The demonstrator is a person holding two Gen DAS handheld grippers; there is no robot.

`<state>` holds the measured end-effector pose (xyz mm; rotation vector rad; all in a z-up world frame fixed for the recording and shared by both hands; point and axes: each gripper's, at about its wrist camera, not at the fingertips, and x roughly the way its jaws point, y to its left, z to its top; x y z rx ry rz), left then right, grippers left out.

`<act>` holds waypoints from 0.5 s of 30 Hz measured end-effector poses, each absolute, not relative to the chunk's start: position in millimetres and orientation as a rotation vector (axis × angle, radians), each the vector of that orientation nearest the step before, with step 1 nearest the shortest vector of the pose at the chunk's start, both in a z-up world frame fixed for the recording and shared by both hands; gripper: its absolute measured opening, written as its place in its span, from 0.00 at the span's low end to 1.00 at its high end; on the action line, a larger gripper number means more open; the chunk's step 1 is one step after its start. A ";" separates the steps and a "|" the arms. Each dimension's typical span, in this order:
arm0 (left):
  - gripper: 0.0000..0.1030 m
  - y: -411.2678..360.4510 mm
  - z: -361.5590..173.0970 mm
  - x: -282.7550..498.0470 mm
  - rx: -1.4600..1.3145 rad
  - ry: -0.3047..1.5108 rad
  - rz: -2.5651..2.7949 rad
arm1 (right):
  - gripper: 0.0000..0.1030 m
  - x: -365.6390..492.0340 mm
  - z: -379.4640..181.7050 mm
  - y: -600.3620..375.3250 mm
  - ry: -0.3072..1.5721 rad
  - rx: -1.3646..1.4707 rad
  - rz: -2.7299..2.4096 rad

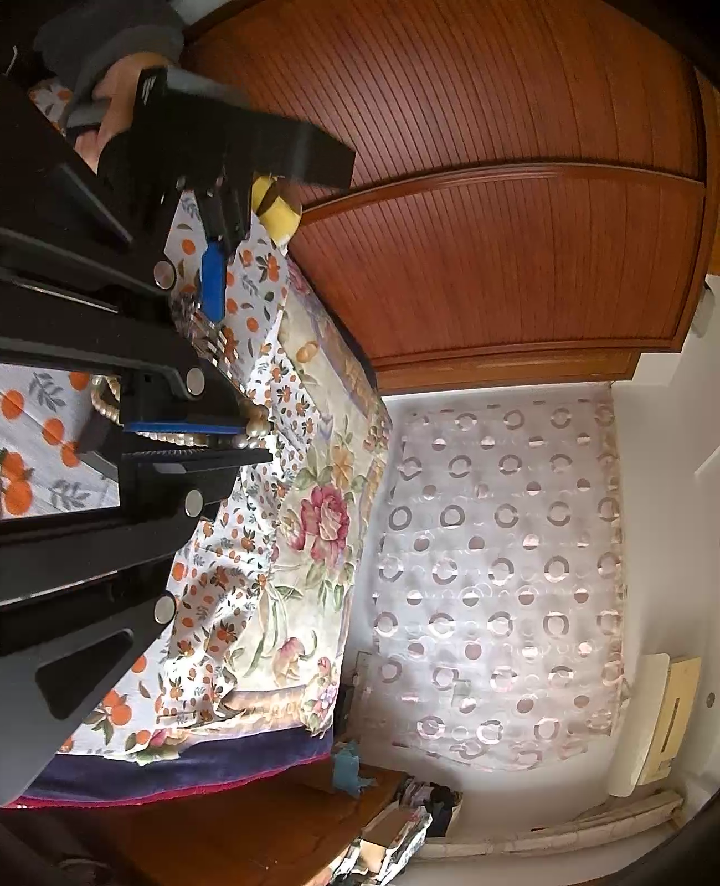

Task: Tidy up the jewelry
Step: 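Carry the hairpins into the black box and open the left gripper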

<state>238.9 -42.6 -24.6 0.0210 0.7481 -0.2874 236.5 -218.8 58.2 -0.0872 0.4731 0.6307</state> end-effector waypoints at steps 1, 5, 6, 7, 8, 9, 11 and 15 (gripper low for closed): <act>0.51 -45.4 -27.2 246.2 0.024 0.754 -0.289 | 0.05 240.3 57.7 -218.8 0.475 -0.085 0.633; 0.52 -50.8 -33.9 261.8 0.037 0.767 -0.291 | 0.05 254.8 52.8 -217.9 0.481 -0.079 0.643; 0.52 -52.0 -36.1 265.5 0.037 0.772 -0.290 | 0.05 257.8 51.9 -217.2 0.481 -0.080 0.643; 0.52 -52.0 -38.3 268.9 0.038 0.776 -0.287 | 0.05 259.6 51.3 -217.0 0.484 -0.078 0.644; 0.52 -52.3 -40.1 270.2 0.041 0.775 -0.283 | 0.05 262.6 50.1 -216.7 0.489 -0.075 0.646; 0.55 -52.2 -41.3 271.9 0.045 0.777 -0.278 | 0.05 265.8 49.2 -215.9 0.492 -0.073 0.649; 0.61 -50.6 -41.0 273.0 0.046 0.770 -0.282 | 0.05 270.9 47.6 -213.6 0.495 -0.072 0.652; 0.62 -44.4 -36.2 268.4 0.035 0.751 -0.278 | 0.05 279.4 48.0 -206.6 0.492 -0.068 0.668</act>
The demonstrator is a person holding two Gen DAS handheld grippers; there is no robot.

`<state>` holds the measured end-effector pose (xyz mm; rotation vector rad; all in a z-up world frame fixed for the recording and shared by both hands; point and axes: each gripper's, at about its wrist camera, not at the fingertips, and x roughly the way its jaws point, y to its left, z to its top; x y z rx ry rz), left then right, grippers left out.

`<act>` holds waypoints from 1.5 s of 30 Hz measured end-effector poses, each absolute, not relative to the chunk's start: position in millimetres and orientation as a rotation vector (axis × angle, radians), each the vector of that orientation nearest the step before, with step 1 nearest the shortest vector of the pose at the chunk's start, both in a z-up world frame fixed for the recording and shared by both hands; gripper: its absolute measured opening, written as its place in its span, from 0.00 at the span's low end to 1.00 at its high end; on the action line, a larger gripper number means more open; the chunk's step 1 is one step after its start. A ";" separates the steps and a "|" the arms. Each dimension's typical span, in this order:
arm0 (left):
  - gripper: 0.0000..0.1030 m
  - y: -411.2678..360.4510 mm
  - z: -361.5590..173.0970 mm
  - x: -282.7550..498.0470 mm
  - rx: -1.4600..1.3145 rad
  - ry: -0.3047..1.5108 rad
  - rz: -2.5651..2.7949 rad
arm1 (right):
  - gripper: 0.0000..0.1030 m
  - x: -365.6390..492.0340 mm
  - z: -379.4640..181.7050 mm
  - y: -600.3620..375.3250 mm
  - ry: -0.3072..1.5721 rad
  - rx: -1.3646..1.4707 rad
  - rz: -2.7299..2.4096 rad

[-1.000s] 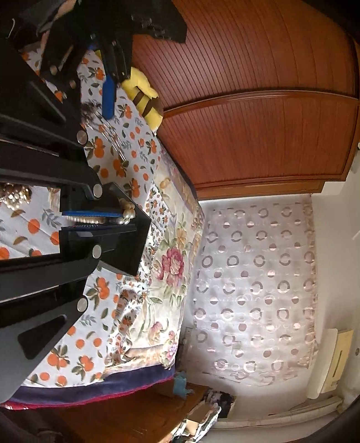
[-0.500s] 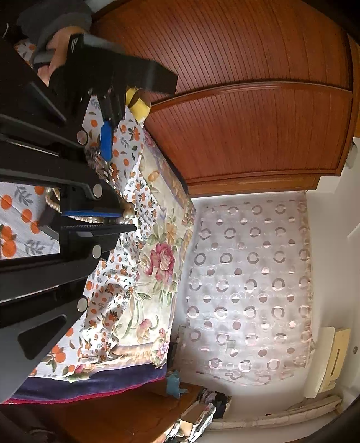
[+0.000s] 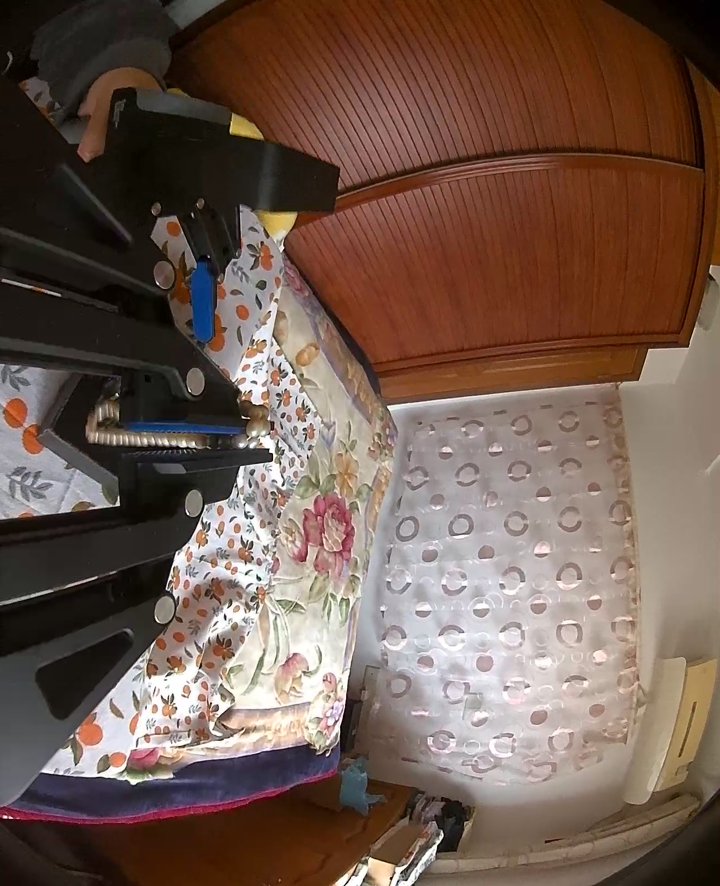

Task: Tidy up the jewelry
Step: 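Carry the hairpins into the black box and open the left gripper, then lower the pearl necklace into the black box with the right gripper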

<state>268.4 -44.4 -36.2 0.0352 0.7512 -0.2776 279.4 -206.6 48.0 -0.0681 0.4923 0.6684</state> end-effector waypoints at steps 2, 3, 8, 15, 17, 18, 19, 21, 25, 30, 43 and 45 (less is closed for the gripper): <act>0.65 -37.1 -33.0 263.1 0.027 0.739 -0.264 | 0.05 281.3 48.2 -202.7 0.488 -0.073 0.672; 0.68 -32.0 -31.8 259.2 0.022 0.733 -0.254 | 0.05 282.8 47.4 -199.8 0.488 -0.080 0.674; 0.70 -6.8 -31.7 243.8 -0.004 0.729 -0.217 | 0.05 288.7 32.0 -191.9 0.509 -0.112 0.650; 0.73 15.7 -36.8 218.3 -0.026 0.715 -0.173 | 0.05 299.1 -2.0 -181.7 0.589 -0.148 0.593; 0.73 20.0 -38.3 211.4 -0.036 0.717 -0.173 | 0.05 297.5 -7.4 -180.9 0.599 -0.148 0.593; 0.73 22.0 -39.4 206.3 -0.042 0.718 -0.171 | 0.05 296.1 -7.1 -181.0 0.596 -0.143 0.590; 0.73 23.1 -40.5 202.7 -0.044 0.718 -0.170 | 0.05 293.8 -4.4 -182.2 0.578 -0.136 0.591; 0.73 25.5 -41.7 195.2 -0.048 0.719 -0.166 | 0.05 286.1 8.5 -181.6 0.525 -0.134 0.601; 0.73 29.5 -42.2 185.0 -0.051 0.714 -0.163 | 0.05 277.0 36.4 -178.8 0.454 -0.141 0.596; 0.73 31.1 -42.6 177.2 -0.063 0.709 -0.167 | 0.05 279.9 54.2 -174.5 0.435 -0.157 0.581; 0.84 33.1 -48.1 152.7 -0.058 0.696 -0.162 | 0.59 291.4 -4.1 -175.1 0.633 -0.165 0.519; 0.86 31.9 -50.2 147.6 -0.063 0.700 -0.163 | 0.59 284.0 -3.8 -179.2 0.634 -0.161 0.517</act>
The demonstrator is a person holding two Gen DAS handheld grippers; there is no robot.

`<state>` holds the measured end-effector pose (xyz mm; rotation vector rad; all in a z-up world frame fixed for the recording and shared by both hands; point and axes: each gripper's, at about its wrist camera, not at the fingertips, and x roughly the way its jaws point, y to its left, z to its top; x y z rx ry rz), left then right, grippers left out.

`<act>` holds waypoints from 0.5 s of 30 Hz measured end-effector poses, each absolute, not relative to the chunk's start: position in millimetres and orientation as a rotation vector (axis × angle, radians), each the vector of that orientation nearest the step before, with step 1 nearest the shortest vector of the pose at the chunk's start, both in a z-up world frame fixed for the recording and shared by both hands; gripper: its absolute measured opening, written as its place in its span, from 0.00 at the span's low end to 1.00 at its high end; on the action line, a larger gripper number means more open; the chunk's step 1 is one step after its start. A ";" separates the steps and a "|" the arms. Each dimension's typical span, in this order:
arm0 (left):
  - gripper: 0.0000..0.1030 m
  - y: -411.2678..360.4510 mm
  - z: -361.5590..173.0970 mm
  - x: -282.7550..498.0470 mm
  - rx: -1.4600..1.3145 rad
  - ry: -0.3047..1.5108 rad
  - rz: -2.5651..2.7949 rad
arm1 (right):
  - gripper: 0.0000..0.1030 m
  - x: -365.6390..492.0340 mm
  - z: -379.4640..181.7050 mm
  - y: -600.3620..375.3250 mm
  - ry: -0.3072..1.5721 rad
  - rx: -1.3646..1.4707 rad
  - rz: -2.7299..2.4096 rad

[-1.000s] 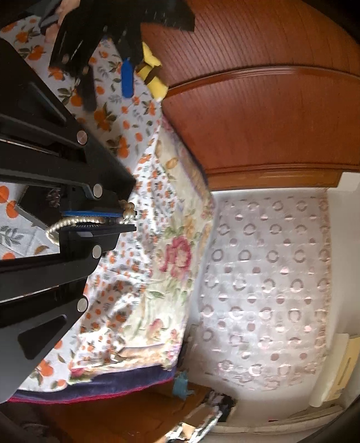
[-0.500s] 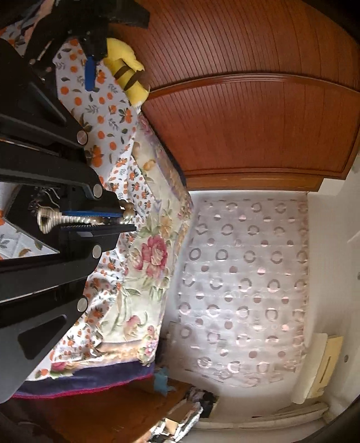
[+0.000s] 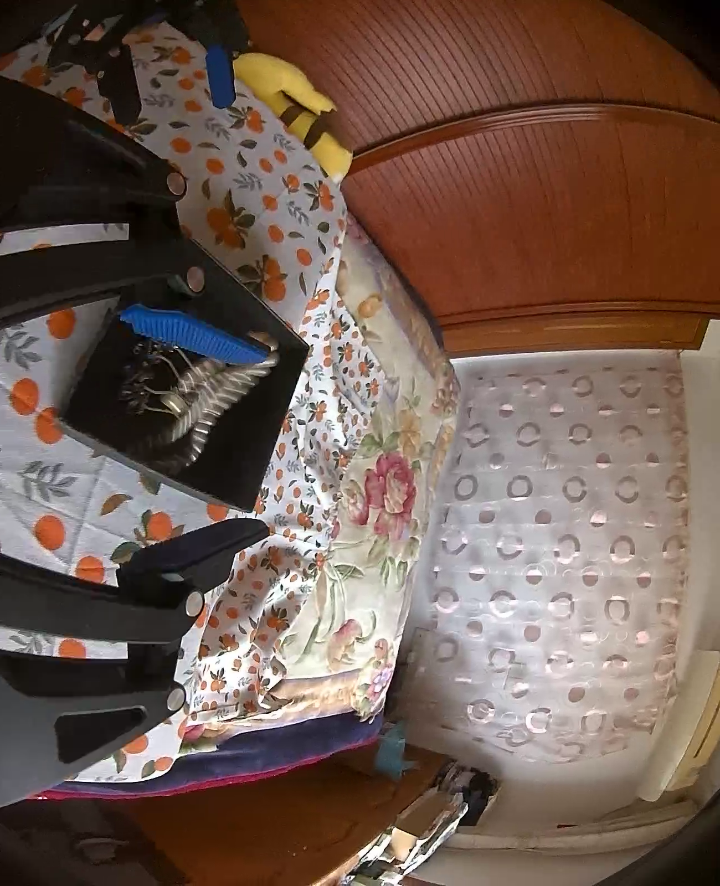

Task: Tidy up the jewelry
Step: 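Lower the pearl necklace into the black box with the right gripper, then grasp the dark bead bracelet with the right gripper and lift it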

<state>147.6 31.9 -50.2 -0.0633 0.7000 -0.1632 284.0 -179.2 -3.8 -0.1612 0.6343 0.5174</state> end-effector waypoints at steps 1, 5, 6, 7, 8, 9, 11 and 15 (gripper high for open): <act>0.86 31.1 -50.9 145.8 -0.064 0.702 -0.163 | 0.59 279.9 -3.4 -182.9 0.634 -0.152 0.519; 0.86 26.2 -54.2 133.1 -0.060 0.710 -0.165 | 0.59 256.8 -3.8 -192.1 0.630 -0.147 0.524; 0.86 25.5 -55.0 129.9 -0.059 0.711 -0.166 | 0.59 250.1 -4.7 -193.5 0.631 -0.147 0.526; 0.86 23.7 -55.8 125.4 -0.058 0.712 -0.170 | 0.59 239.4 -6.9 -195.2 0.634 -0.148 0.531; 0.87 21.6 -56.8 120.7 -0.053 0.714 -0.170 | 0.59 232.6 -7.8 -195.9 0.636 -0.149 0.533; 0.87 19.6 -57.6 116.5 -0.048 0.714 -0.171 | 0.59 223.7 -9.7 -197.4 0.639 -0.150 0.537; 0.87 17.1 -58.4 109.8 -0.044 0.715 -0.174 | 0.59 209.0 -14.1 -201.0 0.649 -0.148 0.543; 0.87 12.9 -59.4 92.8 -0.039 0.712 -0.184 | 0.50 176.0 -26.3 -204.6 0.676 -0.147 0.560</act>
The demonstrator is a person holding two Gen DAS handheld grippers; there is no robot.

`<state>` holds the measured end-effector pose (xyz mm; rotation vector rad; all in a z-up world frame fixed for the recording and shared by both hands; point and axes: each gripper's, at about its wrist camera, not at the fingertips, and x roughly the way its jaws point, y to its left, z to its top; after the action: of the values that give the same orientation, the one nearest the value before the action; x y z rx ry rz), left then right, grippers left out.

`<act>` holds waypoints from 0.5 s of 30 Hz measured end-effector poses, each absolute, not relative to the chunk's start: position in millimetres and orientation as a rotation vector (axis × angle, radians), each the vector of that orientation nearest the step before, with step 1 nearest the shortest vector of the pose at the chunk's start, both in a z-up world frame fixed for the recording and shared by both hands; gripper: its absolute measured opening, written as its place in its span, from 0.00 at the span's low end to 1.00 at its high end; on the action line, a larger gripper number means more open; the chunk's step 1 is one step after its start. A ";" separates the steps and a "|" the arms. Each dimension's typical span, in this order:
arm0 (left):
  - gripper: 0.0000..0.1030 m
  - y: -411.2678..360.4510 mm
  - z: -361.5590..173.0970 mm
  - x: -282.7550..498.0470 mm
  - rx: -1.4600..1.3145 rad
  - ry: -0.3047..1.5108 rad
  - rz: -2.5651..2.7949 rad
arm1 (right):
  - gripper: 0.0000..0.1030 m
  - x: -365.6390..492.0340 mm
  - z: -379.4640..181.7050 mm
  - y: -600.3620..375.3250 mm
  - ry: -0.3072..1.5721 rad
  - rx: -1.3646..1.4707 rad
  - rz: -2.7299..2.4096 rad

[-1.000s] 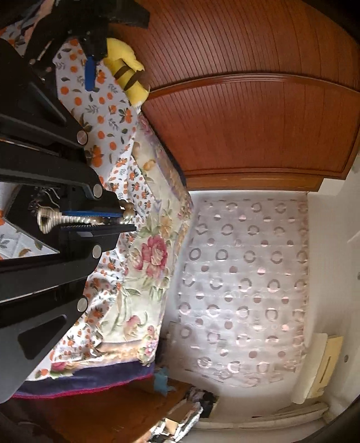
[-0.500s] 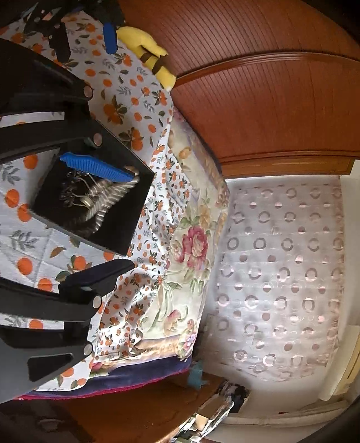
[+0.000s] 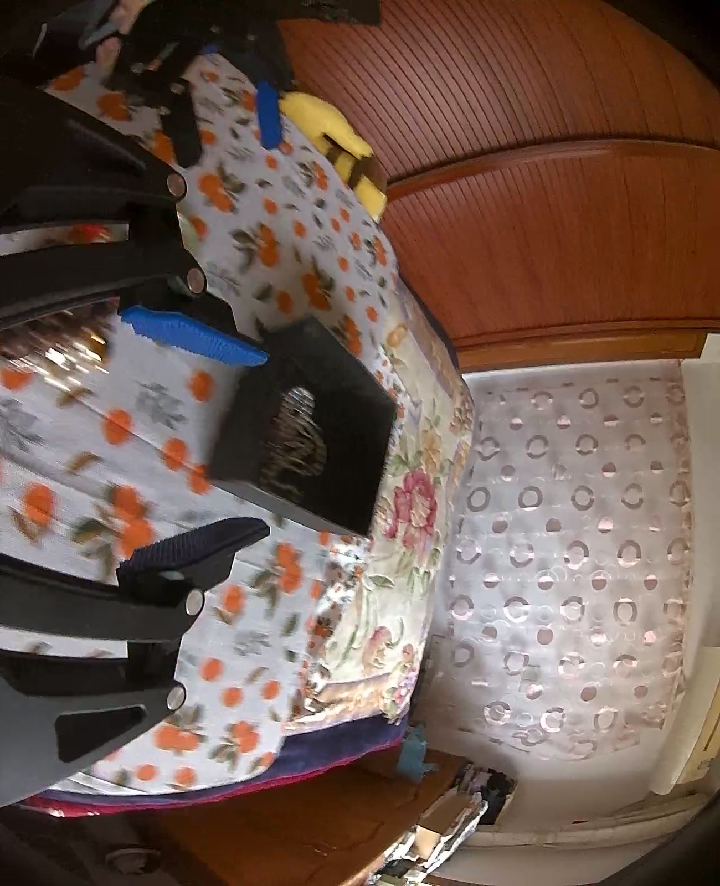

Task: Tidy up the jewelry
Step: 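Grasp the dark bead bracelet with the right gripper and lift it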

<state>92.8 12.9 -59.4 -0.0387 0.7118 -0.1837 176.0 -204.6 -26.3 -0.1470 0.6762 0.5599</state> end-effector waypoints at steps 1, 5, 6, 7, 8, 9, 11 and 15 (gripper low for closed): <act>0.87 12.1 -59.4 89.4 -0.038 0.710 -0.186 | 0.47 170.8 -29.2 -205.5 0.684 -0.148 0.562; 0.87 8.3 -57.5 74.1 -0.033 0.697 -0.195 | 0.39 147.6 -46.5 -206.4 0.728 -0.162 0.573; 0.87 7.4 -56.4 70.2 -0.032 0.692 -0.197 | 0.37 142.0 -51.2 -206.1 0.743 -0.164 0.579; 0.87 7.1 -55.6 67.5 -0.031 0.689 -0.198 | 0.36 138.7 -54.0 -205.9 0.755 -0.161 0.587; 0.87 6.8 -54.9 64.5 -0.031 0.686 -0.198 | 0.35 134.8 -57.0 -205.9 0.768 -0.153 0.598; 0.87 6.6 -54.6 62.0 -0.032 0.686 -0.199 | 0.35 131.8 -60.2 -205.7 0.782 -0.145 0.607; 0.87 6.6 -54.2 57.4 -0.035 0.685 -0.204 | 0.34 128.5 -65.0 -204.6 0.805 -0.135 0.623; 0.87 7.6 -55.1 49.8 -0.033 0.681 -0.202 | 0.30 129.7 -75.4 -199.3 0.849 -0.138 0.627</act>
<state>49.8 7.6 -55.1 -0.0328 0.6813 -0.2023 129.7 -199.3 -75.4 -0.1379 0.8492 0.6270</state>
